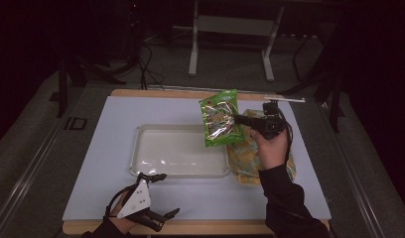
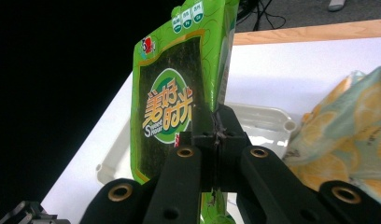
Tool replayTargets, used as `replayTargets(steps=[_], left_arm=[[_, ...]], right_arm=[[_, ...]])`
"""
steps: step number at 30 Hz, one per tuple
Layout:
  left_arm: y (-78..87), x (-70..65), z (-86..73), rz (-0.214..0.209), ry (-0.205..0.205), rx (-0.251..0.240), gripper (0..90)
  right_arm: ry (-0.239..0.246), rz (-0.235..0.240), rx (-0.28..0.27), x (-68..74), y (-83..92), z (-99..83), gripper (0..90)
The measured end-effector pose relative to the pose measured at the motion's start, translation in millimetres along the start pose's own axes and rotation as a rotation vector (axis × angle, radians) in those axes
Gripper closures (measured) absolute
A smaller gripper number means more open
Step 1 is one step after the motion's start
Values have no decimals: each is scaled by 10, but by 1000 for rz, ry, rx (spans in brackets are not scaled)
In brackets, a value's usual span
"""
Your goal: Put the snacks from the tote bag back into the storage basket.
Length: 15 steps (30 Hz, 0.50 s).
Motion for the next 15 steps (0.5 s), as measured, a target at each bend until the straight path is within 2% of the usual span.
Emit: replayTargets(steps=[8,15], left_arm=[[0,-1,3,0,4,-5,5],[3,-3,3,-1,0,-4,5]], right_arm=[[-12,35,-2,91,-132,-17,889],[-42,69,-26,177,-290,-75,889]])
Point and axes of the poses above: each handheld gripper's, and its own axes: y roughly backward along the jaws, z roughly out of its top, x roughly to its left, the point moved 2 cm from there along -y, roughly forward along the jaws, and after that the axes turned 12 degrees about y, right-handed, at the moved point
